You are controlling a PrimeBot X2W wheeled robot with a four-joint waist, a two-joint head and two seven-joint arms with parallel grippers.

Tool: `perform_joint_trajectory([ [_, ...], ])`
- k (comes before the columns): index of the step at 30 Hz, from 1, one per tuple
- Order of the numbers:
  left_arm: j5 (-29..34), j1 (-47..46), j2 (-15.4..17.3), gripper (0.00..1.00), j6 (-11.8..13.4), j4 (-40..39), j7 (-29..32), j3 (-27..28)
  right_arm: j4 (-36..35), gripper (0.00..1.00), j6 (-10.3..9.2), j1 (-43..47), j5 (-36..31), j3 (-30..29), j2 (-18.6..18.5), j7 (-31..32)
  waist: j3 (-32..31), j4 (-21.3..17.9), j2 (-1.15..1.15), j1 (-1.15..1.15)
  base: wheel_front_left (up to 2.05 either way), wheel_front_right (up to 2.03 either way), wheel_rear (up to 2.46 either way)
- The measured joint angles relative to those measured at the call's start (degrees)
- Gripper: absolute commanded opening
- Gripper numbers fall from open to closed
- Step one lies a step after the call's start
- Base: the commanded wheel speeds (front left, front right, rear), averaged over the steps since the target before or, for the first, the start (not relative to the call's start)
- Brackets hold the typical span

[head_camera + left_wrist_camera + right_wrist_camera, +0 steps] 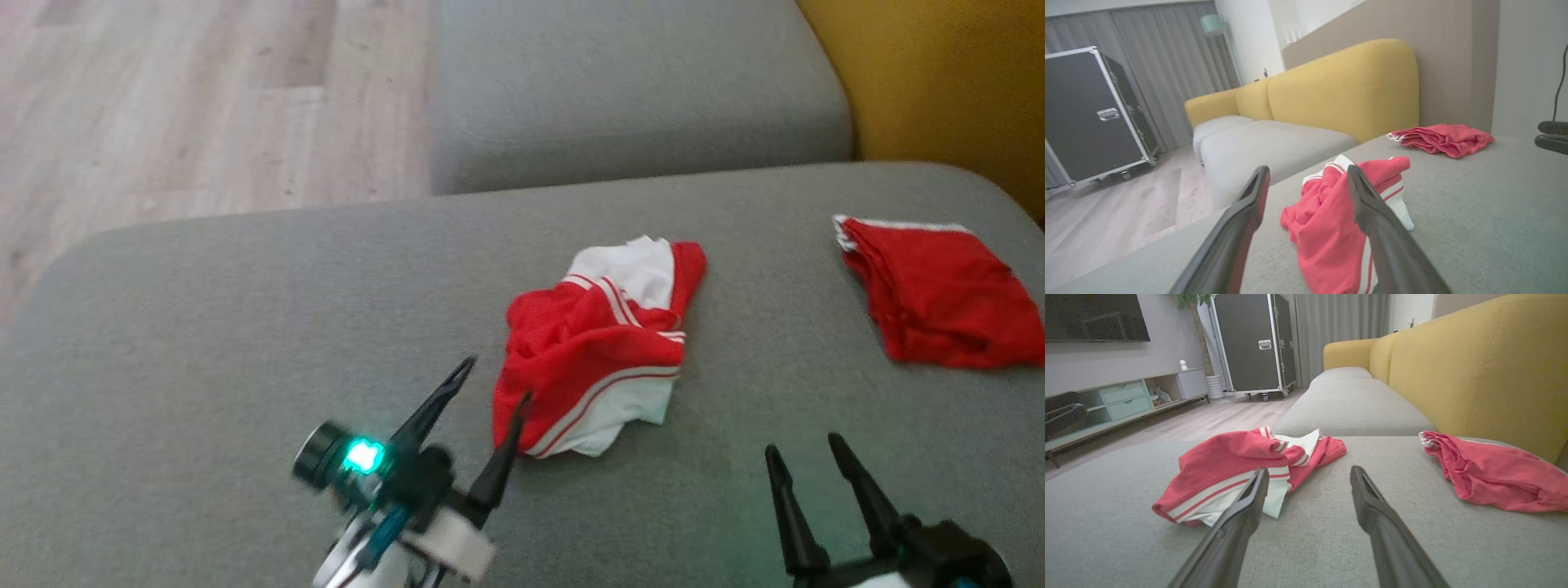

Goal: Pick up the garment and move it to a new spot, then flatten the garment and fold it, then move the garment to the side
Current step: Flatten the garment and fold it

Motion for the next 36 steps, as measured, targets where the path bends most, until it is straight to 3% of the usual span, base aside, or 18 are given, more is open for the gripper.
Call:
perform_joint_trajectory([
  [4,-0.3,-8.2,-0.4,1.00,-1.0,6.4,2.4,-5.8,0.0,1.00,0.00,-2.3,1.5,-0.1,-0.4,0.0,1.8,-2.8,0.00,0.00,0.00,0.00,0.00],
  [11,-6.1,-21.3,-0.8,1.00,-1.5,15.2,5.8,-17.0,-0.4,1.00,0.00,-5.0,4.1,-1.1,-0.5,0.0,6.6,-7.7,0.00,0.00,0.00,0.00,0.00],
  [22,-11.1,-34.5,-1.0,1.00,0.0,31.4,8.0,-25.9,-1.1,1.00,0.00,-10.9,5.3,0.1,-0.4,0.0,14.7,-16.3,0.00,0.01,0.00,0.00,0.00],
  [23,-11.5,-34.8,-1.0,0.93,0.0,32.4,7.4,-26.2,-1.1,1.00,0.00,-11.0,5.3,0.1,-0.4,0.0,14.9,-16.9,0.00,0.00,0.00,0.00,0.00],
  [24,-11.9,-35.2,-1.0,0.23,0.0,33.3,6.5,-26.4,-1.0,1.00,0.00,-11.0,5.3,0.2,-0.3,0.0,15.0,-17.6,0.00,0.01,0.00,0.00,0.00],
  [25,-12.2,-35.6,-1.0,0.00,0.0,34.2,6.0,-26.5,-0.8,1.00,0.00,-11.0,5.3,0.3,-0.3,0.0,15.0,-18.1,0.00,0.01,0.00,0.00,0.00],
  [31,-16.5,-36.8,-1.0,0.00,-1.6,38.6,6.4,-27.4,-0.7,1.00,0.00,-10.9,5.3,0.4,0.6,0.0,13.0,-20.5,0.00,-0.01,0.00,0.00,0.00],
  [36,-23.5,-37.8,-1.1,0.00,-2.5,34.8,3.7,-27.2,-0.6,1.00,0.00,-10.5,5.3,0.2,0.6,0.0,11.0,-21.5,0.00,-0.01,0.00,0.00,0.00],
])
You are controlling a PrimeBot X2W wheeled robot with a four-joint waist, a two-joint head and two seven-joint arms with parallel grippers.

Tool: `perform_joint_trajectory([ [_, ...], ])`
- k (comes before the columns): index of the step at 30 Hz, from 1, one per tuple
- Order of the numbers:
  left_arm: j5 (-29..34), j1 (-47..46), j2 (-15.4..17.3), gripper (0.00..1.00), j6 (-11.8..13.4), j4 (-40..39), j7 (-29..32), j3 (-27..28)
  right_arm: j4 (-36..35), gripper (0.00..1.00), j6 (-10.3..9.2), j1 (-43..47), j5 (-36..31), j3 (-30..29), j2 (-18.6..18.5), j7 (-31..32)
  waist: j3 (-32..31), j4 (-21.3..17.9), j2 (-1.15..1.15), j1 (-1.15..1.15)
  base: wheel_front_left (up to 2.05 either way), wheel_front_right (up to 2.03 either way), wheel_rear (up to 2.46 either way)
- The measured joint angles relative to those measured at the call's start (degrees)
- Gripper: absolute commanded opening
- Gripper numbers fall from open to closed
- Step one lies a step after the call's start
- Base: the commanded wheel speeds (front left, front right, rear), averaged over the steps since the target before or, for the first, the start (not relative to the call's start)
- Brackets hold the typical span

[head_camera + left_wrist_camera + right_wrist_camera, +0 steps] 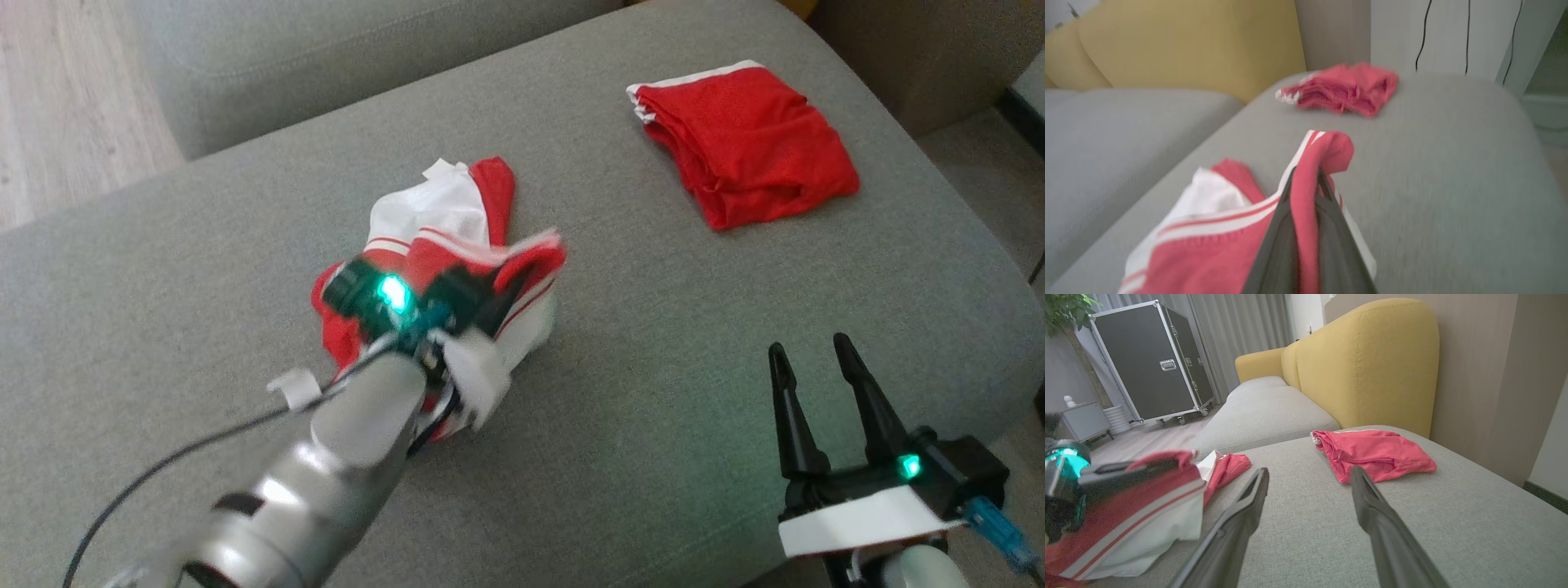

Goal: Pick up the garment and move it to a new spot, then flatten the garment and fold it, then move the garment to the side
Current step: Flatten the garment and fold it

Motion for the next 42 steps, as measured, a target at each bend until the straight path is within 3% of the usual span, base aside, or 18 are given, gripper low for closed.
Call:
perform_joint_trajectory([
  [6,-4.3,-11.9,-0.3,0.00,-0.5,-5.3,-2.4,2.5,0.0,1.00,0.00,1.1,-0.1,-0.5,0.1,0.0,-2.1,0.3,0.00,0.00,0.00,0.00,0.00],
  [10,-6.2,-23.3,-0.5,0.00,-0.4,-8.4,-3.8,8.6,-0.5,1.00,0.00,2.9,-0.1,-0.6,0.1,0.0,-3.7,1.8,0.00,-0.01,0.00,0.00,0.00],
  [14,-12.4,-25.1,-0.2,0.00,-0.4,-10.5,-4.3,16.8,-1.0,1.00,0.00,3.9,-0.3,-0.6,0.1,0.0,-4.6,4.2,0.00,-0.01,0.00,0.00,0.00],
  [18,-17.2,-16.0,1.6,0.00,-0.3,-12.4,-4.3,24.2,-1.6,1.00,0.00,3.9,-0.9,-1.0,0.1,0.0,-4.9,7.4,0.00,0.00,0.00,0.00,0.00],
  [23,-17.0,7.6,4.1,0.00,1.6,-17.3,-4.3,34.3,-2.1,1.00,0.00,3.9,-1.2,-1.7,0.0,0.0,-4.0,11.8,0.00,0.01,0.00,0.00,0.00],
  [28,-16.5,28.2,2.1,0.00,1.0,-21.6,-4.2,44.9,-2.4,1.00,0.00,3.9,-1.7,-2.1,-0.3,0.0,-2.4,15.9,0.00,0.00,0.00,0.00,0.00],
  [32,-15.1,33.5,0.3,0.00,0.0,-26.2,-4.2,50.6,-2.4,1.00,0.00,3.9,-1.7,-1.8,-0.7,0.0,-1.6,18.5,0.00,0.01,0.00,0.00,0.00],
  [36,-13.8,36.4,0.1,0.00,-0.5,-29.6,-4.3,52.5,-2.2,1.00,0.00,3.9,-1.7,-1.5,-0.8,0.0,-2.0,20.4,0.00,0.01,0.00,0.00,0.00],
  [38,-14.8,39.4,0.1,0.53,-0.5,-30.1,-4.3,51.5,-1.9,1.00,0.00,3.9,-1.7,-1.4,-0.8,0.0,-2.7,20.8,0.00,0.00,0.00,0.00,0.00],
  [39,-15.1,41.3,0.1,1.00,-0.5,-30.4,-4.3,50.9,-1.9,1.00,0.00,4.1,-1.7,-1.4,-0.8,0.0,-3.0,21.0,0.00,0.00,0.00,0.00,0.00],
  [42,-13.5,46.2,0.0,1.00,-0.4,-31.4,-4.3,50.9,-1.8,1.00,0.00,4.6,-1.7,-1.3,-0.8,0.0,-3.9,21.2,0.00,0.00,0.00,0.00,0.00],
])
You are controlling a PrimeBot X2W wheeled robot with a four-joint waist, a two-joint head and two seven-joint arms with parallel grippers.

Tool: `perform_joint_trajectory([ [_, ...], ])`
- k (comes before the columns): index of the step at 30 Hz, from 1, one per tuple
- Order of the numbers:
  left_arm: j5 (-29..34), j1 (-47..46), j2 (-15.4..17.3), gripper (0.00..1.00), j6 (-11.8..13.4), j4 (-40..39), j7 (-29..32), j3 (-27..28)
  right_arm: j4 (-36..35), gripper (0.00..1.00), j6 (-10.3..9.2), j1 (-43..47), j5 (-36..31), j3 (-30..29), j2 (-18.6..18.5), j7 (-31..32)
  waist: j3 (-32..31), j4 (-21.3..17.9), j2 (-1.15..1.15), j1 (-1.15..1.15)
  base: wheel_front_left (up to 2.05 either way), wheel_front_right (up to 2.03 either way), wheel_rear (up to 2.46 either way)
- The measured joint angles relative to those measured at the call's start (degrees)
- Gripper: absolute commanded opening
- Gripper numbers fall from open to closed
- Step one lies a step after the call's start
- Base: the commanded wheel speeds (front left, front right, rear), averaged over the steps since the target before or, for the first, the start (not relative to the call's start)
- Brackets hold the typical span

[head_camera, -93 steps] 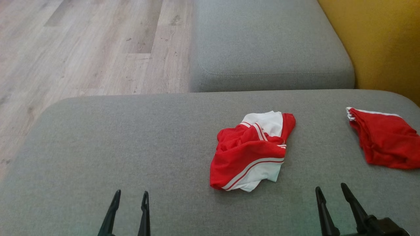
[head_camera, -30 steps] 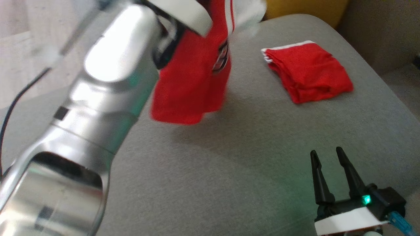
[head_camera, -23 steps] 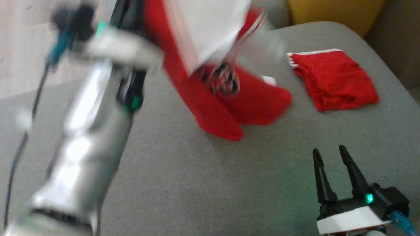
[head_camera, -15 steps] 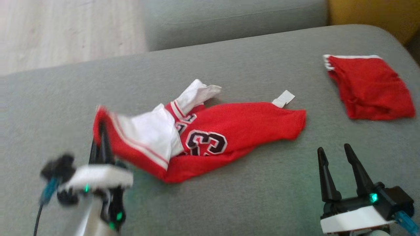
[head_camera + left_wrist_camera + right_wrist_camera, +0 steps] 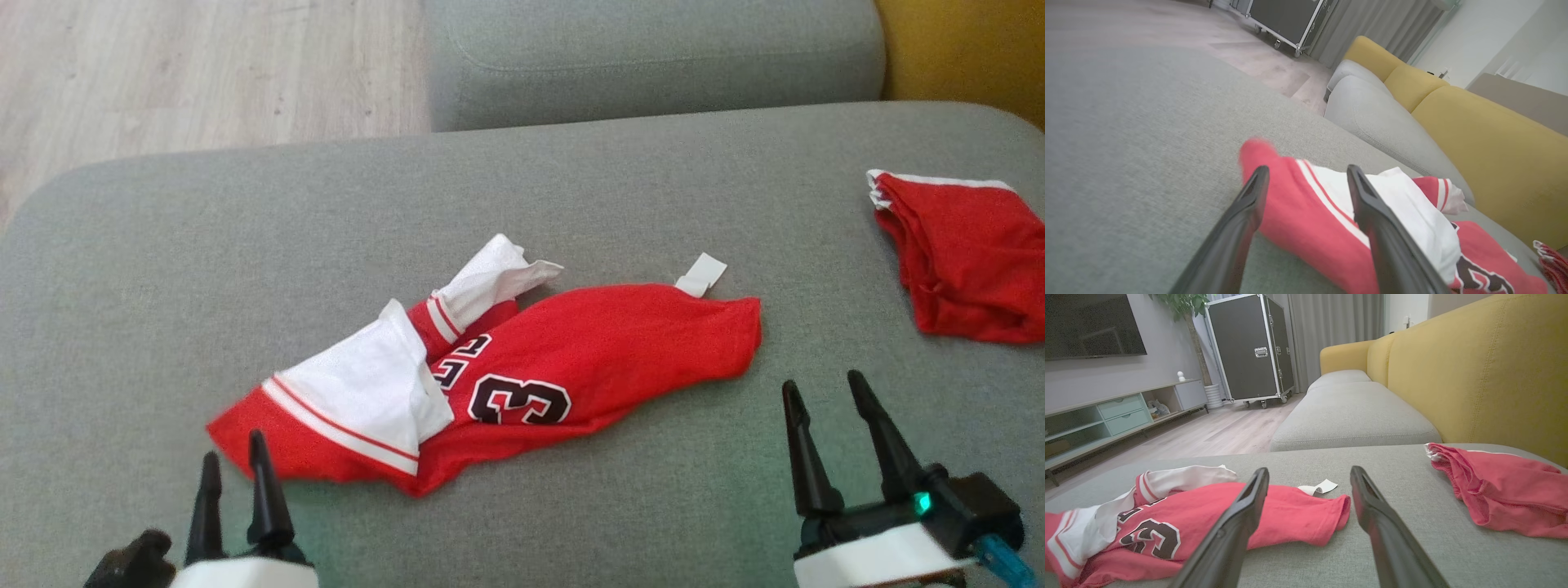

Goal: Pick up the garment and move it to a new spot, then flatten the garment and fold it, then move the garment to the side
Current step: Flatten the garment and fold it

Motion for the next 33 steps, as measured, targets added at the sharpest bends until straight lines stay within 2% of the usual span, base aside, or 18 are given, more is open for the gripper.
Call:
perform_joint_trajectory([
  [6,12.4,1.5,1.1,1.00,1.0,-7.7,0.0,1.0,0.0,1.00,0.00,1.4,0.0,0.1,0.2,0.0,-0.5,0.2,0.00,0.00,0.00,0.00,0.00],
  [8,17.8,-2.2,4.9,1.00,0.9,-8.0,1.8,-3.1,0.0,1.00,0.00,1.6,0.0,0.1,0.2,0.0,-0.1,0.5,0.00,0.00,0.00,0.00,0.00],
  [12,20.7,-14.0,10.0,1.00,-0.1,-8.7,12.2,-9.6,-0.1,1.00,0.00,1.4,0.0,0.7,0.2,0.0,1.0,0.5,0.00,0.00,0.00,0.00,0.00],
  [15,19.8,-24.9,12.4,1.00,-0.1,-9.1,21.8,-16.6,0.0,1.00,0.00,0.5,0.0,1.4,-0.1,0.0,2.2,0.2,0.00,0.01,0.00,0.00,0.00],
  [16,19.8,-24.9,12.4,1.00,-0.1,-9.1,21.8,-16.6,0.0,1.00,0.00,0.5,0.0,1.4,-0.1,0.0,2.2,0.2,0.00,0.01,0.00,0.00,0.00],
  [20,13.7,-37.2,15.6,1.00,-0.5,-9.2,35.4,-31.4,0.0,1.00,0.00,-1.4,0.0,1.5,-0.6,0.0,4.1,-0.7,0.00,0.01,0.00,0.00,0.00],
  [23,8.0,-44.1,17.2,1.00,-0.5,-8.7,42.8,-41.2,0.0,1.00,0.00,-2.5,0.0,2.0,-0.7,0.0,5.7,-1.8,0.00,0.01,0.00,0.00,0.00],
  [28,1.8,-54.4,19.0,1.00,-0.5,-5.1,49.0,-52.7,0.0,1.00,0.00,-5.2,0.0,3.1,-0.7,0.0,9.1,-3.7,0.00,0.02,0.00,0.00,0.00],
  [33,0.2,-63.0,21.0,1.00,-0.5,-1.0,51.0,-62.2,0.0,1.00,0.00,-8.3,0.1,3.2,-0.7,0.0,12.6,-6.2,0.00,0.02,0.00,0.00,0.00],
])
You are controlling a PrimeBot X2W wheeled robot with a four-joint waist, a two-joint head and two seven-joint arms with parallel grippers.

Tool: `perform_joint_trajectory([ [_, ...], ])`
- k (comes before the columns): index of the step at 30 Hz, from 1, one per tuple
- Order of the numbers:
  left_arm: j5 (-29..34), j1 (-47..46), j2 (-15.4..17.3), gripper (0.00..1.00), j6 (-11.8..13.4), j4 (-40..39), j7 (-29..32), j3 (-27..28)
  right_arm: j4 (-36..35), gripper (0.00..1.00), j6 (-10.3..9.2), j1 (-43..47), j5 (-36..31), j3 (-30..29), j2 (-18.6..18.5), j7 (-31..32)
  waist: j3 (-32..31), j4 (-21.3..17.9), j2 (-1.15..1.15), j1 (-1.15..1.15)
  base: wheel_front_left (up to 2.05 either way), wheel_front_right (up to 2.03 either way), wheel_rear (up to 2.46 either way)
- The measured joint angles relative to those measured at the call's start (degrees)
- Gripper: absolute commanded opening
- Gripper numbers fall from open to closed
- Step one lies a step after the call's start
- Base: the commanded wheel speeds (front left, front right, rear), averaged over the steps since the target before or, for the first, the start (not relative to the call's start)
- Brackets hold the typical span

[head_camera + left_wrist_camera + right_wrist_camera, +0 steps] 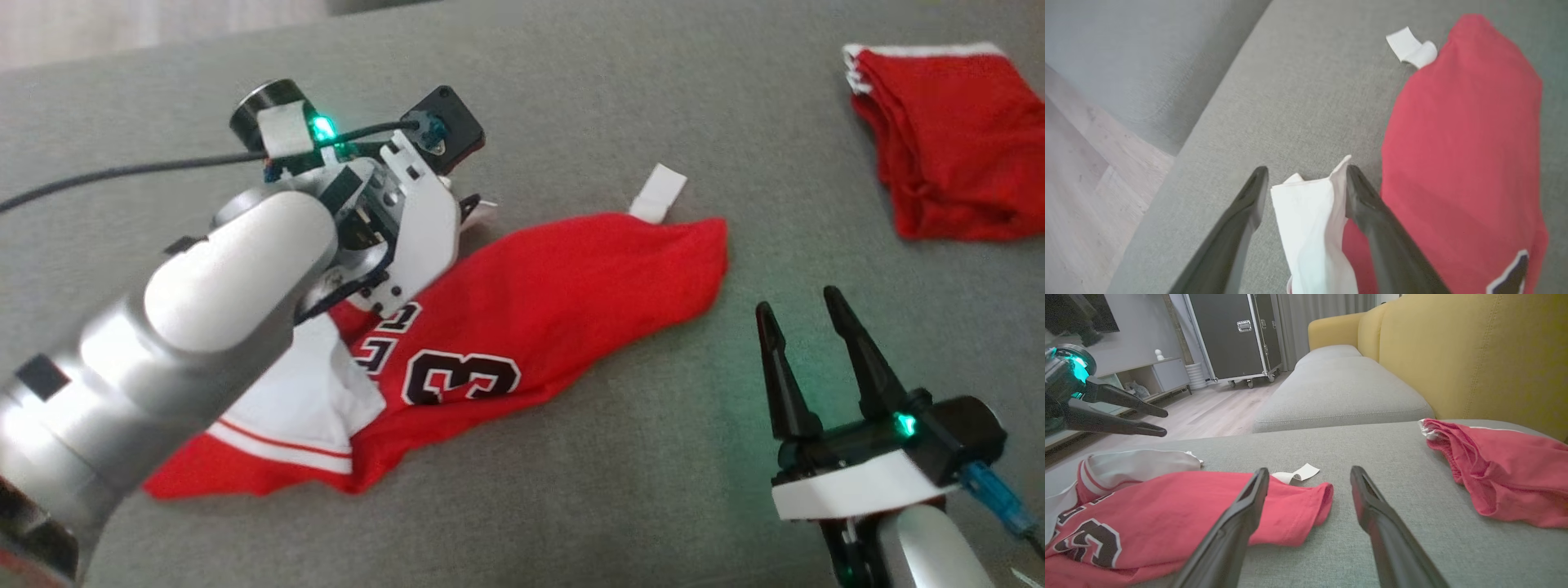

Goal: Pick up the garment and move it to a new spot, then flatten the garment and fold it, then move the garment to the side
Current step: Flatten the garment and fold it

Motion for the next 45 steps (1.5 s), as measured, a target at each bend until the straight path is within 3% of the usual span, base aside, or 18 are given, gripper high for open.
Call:
perform_joint_trajectory([
  [2,-3.3,-2.9,0.7,1.00,0.0,1.7,1.3,-4.7,0.0,1.00,0.00,-0.8,0.0,0.0,0.0,0.0,1.7,-1.5,0.00,0.00,0.00,0.00,0.00],
  [6,-7.2,-5.2,1.1,1.00,0.0,3.0,2.4,-8.5,0.2,1.00,0.00,-0.8,0.0,0.2,0.0,0.0,3.2,-3.0,0.00,-0.01,0.00,0.00,0.00],
  [21,-12.1,-8.2,2.4,1.00,0.0,3.4,8.2,-11.3,0.6,1.00,0.00,-3.4,0.6,0.7,1.1,0.0,5.4,-5.7,0.00,-0.02,0.00,0.00,0.00],
  [22,-12.1,-8.1,2.6,0.91,0.0,3.1,8.6,-11.3,0.6,1.00,0.00,-3.4,0.6,0.7,1.2,0.0,5.4,-5.7,0.00,-0.02,0.00,0.00,0.00],
  [23,-12.1,-8.1,2.8,0.31,0.0,2.8,9.3,-11.3,0.6,1.00,0.00,-3.4,0.6,0.7,1.4,0.0,5.6,-5.8,0.00,-0.02,0.00,0.00,0.00],
  [24,-12.1,-8.1,2.9,0.00,0.0,2.3,10.0,-11.3,0.6,1.00,0.00,-3.4,0.6,0.7,1.4,0.0,5.7,-5.8,0.00,-0.02,0.00,0.00,0.00],
  [28,-11.8,-8.1,3.5,0.00,0.0,-0.1,9.4,-11.4,0.6,1.00,0.00,-3.4,0.6,0.4,1.5,0.0,5.8,-5.5,0.00,-0.01,0.00,0.00,0.00],
  [37,-10.0,-11.2,6.4,0.00,0.0,-0.7,-4.9,-11.6,1.8,1.00,0.00,-3.4,2.0,-1.1,0.6,0.0,3.6,-1.4,0.00,-0.02,0.00,0.00,0.00],
  [42,-9.1,-13.9,8.6,0.00,0.0,0.5,-12.2,-11.1,6.5,1.00,0.00,-5.6,2.7,-2.6,-2.1,0.0,2.4,1.5,0.00,-0.02,0.00,0.00,0.00],
  [43,-9.1,-14.0,9.8,0.00,0.0,1.5,-14.6,-10.3,11.4,1.00,0.00,-7.9,2.6,-3.8,-3.2,0.0,1.8,2.9,0.00,-0.02,0.00,0.00,0.00],
  [45,-9.2,-14.0,10.4,0.00,0.0,2.0,-15.6,-10.1,14.0,1.00,0.00,-9.1,2.5,-4.4,-3.7,0.0,1.6,3.6,0.00,-0.02,0.00,0.00,0.00],
])
